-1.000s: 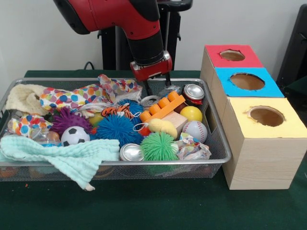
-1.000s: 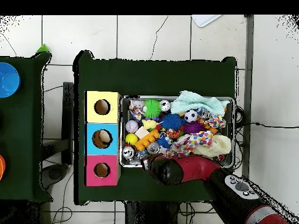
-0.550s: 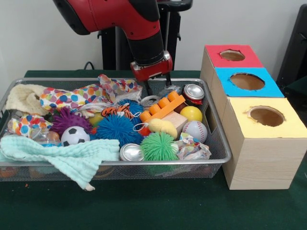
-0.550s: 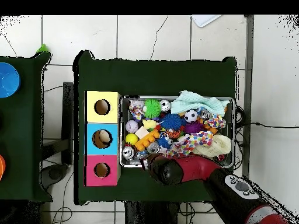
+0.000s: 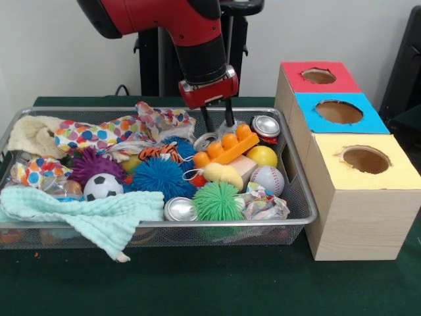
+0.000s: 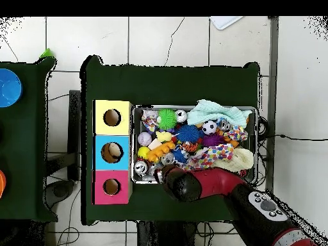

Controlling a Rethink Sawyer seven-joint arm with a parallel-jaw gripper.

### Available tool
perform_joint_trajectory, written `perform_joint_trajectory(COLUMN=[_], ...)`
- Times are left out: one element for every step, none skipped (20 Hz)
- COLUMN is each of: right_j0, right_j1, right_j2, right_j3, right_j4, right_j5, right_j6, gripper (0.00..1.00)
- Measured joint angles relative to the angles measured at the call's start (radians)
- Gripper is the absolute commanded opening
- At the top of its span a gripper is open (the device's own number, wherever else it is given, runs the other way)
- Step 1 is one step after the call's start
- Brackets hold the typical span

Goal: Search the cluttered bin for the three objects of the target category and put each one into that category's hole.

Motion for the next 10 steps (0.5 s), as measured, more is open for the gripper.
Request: perform_joint_trajectory(right_j0=[0.000, 0.000, 0.000, 0.001, 0.001, 0.001, 0.002, 0.004, 0.005, 0.006], right_j1=[-0.001, -0.003, -0.004, -0.008, -0.012, -0.015, -0.018, -0.021, -0.021, -0.021], right_j2=[0.001, 0.001, 0.002, 0.003, 0.003, 0.003, 0.003, 0.003, 0.003, 0.003], right_j3=[0.000, 0.000, 0.000, 0.000, 0.000, 0.000, 0.000, 0.000, 0.000, 0.000], right_j4=[0.000, 0.000, 0.000, 0.001, 0.000, 0.000, 0.000, 0.000, 0.000, 0.000], right_j5=[0.000, 0.000, 0.000, 0.000, 0.000, 0.000, 0.000, 0.000, 0.000, 0.000], right_j6=[0.000, 0.000, 0.000, 0.000, 0.000, 0.000, 0.000, 0.000, 0.000, 0.000], gripper=[0.00, 0.00, 0.00, 0.00, 0.00, 0.00, 0.00, 0.00, 0.00, 0.00])
